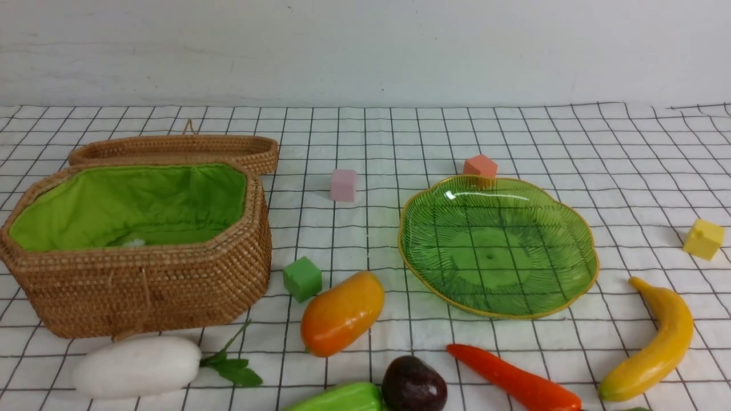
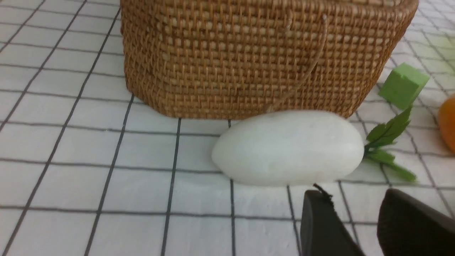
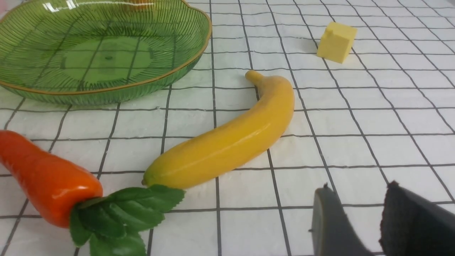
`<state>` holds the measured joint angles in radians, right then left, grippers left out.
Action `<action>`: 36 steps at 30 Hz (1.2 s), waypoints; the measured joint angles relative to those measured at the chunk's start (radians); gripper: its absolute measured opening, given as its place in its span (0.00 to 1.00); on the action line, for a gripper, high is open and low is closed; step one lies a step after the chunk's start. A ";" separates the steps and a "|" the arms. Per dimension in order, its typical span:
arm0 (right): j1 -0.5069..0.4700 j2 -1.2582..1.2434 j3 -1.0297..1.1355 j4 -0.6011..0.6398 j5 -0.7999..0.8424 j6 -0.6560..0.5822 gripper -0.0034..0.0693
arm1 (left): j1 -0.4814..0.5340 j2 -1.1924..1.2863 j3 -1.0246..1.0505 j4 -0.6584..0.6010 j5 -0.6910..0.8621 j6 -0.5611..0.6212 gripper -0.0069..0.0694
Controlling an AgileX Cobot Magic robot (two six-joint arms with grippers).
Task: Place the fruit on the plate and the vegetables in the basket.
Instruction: Take a daikon with your left arm and place it on the basket on the left.
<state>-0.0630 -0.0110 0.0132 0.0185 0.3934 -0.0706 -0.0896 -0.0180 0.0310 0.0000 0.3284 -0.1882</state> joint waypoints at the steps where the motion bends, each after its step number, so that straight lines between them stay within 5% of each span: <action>1: 0.000 0.000 0.000 0.000 0.000 0.000 0.38 | 0.000 0.000 0.000 0.000 -0.008 0.000 0.40; 8: 0.000 0.000 0.000 0.000 0.000 0.000 0.38 | 0.000 0.000 0.000 -0.344 -0.489 -0.018 0.40; 11: 0.000 0.000 0.000 0.000 0.000 0.000 0.38 | 0.000 0.000 -0.042 -0.373 -0.539 -0.014 0.40; 18: 0.000 0.000 0.000 0.000 0.000 0.000 0.38 | 0.000 0.082 -0.367 -0.352 -0.360 0.005 0.40; 21: 0.000 0.000 0.000 0.000 0.000 0.000 0.38 | 0.000 0.269 -0.604 -0.291 -0.085 0.051 0.40; 27: 0.000 0.000 0.000 0.000 0.000 0.000 0.38 | 0.000 0.574 -0.750 -0.115 0.315 0.158 0.40; 36: 0.000 0.000 0.000 0.000 0.000 0.000 0.38 | 0.000 0.972 -0.745 0.013 0.397 0.406 0.40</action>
<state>-0.0630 -0.0110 0.0132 0.0185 0.3934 -0.0706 -0.0896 0.9537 -0.7145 0.0126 0.7259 0.2181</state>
